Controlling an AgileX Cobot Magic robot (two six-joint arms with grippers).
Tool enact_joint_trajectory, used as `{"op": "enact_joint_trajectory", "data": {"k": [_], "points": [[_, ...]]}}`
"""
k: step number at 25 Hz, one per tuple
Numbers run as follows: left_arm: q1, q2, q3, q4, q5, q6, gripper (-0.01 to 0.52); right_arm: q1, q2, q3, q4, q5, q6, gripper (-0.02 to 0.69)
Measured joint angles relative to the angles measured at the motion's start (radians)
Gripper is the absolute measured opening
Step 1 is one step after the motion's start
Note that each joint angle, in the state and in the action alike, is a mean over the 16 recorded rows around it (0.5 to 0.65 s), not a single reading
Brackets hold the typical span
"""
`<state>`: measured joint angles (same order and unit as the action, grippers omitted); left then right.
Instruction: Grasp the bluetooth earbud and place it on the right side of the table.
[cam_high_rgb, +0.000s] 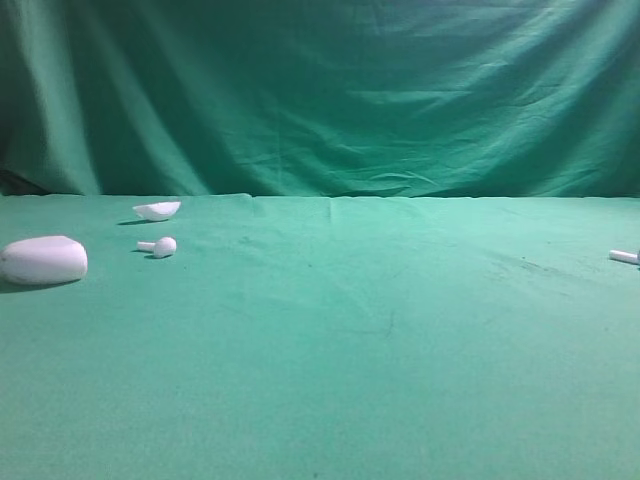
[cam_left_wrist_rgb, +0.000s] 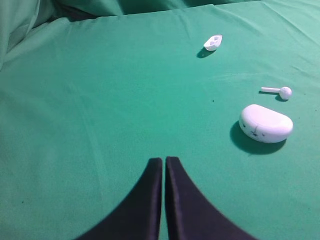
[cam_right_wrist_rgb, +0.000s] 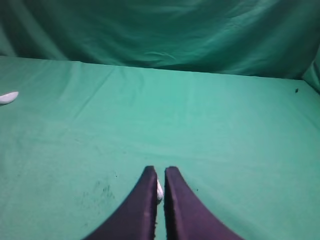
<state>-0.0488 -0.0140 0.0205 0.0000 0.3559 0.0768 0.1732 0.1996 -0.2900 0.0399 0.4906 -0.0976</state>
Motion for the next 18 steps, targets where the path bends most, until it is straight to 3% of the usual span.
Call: {"op": "enact_joint_trajectory", "data": {"k": [6, 18], "points": [[0.0, 0.0, 0.0, 0.0, 0.0, 0.0, 0.0, -0.048, -0.127, 0.178, -0.005, -0.096, 0.004, 0.047], [0.0, 0.0, 0.0, 0.0, 0.0, 0.0, 0.0, -0.085, -0.208, 0.314, -0.005, -0.102, 0.034, 0.05]]}}
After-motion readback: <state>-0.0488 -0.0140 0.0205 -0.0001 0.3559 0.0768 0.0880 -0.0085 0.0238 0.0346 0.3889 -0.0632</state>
